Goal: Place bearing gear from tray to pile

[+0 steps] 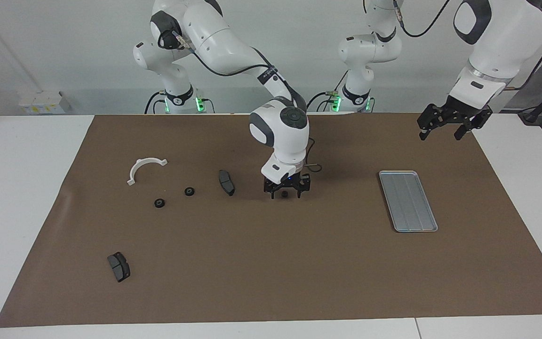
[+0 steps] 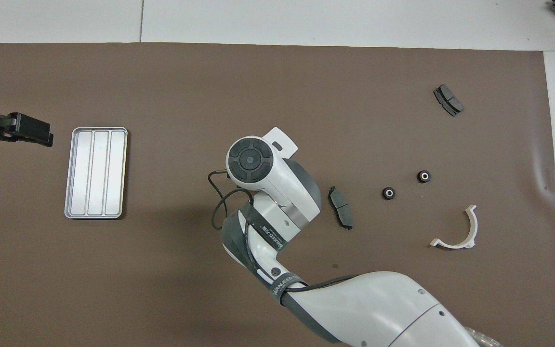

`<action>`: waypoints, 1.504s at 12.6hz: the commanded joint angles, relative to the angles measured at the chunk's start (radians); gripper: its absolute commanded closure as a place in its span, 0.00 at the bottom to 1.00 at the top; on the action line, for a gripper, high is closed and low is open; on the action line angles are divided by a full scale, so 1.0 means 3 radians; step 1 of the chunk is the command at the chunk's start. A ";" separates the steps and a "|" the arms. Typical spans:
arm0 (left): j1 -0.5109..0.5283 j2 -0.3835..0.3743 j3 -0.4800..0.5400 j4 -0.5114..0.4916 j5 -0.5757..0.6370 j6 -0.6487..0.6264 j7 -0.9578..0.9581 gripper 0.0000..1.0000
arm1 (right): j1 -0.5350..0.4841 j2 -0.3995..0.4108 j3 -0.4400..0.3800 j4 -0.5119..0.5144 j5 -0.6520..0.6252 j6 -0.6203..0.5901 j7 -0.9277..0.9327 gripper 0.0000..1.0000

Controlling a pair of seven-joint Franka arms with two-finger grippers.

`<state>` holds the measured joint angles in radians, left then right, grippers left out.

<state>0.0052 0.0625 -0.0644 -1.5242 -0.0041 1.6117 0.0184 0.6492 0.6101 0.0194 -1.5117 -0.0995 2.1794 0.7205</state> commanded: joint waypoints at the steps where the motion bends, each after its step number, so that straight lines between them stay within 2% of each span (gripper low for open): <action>1: 0.0008 0.0027 0.0015 -0.0058 0.0060 0.0196 0.0020 0.00 | 0.0009 -0.0034 0.0002 -0.0150 -0.0052 0.0098 0.0068 0.35; 3: 0.0018 0.0063 0.0026 -0.0084 0.0060 0.0257 0.0020 0.00 | 0.0014 -0.0055 0.0007 -0.0182 -0.0047 0.0088 0.0083 0.40; 10: 0.0136 0.0022 0.0041 -0.0033 0.0054 0.0329 0.0025 0.00 | 0.0116 -0.0111 0.0007 -0.0274 -0.0021 0.0022 0.0227 0.42; 17: 0.0151 -0.0019 0.0046 -0.0048 0.0054 0.0258 0.0005 0.00 | 0.0091 -0.0111 0.0007 -0.0315 -0.0021 0.0083 0.0211 0.68; 19: 0.0146 -0.0019 0.0041 -0.0048 0.0054 0.0253 0.0000 0.00 | 0.0086 -0.0111 0.0007 -0.0411 -0.0006 0.0337 0.0237 0.74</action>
<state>0.0445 0.0737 -0.0470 -1.5238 -0.0024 1.6936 0.0192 0.6849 0.6027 0.0152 -1.5772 -0.0991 2.2163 0.7647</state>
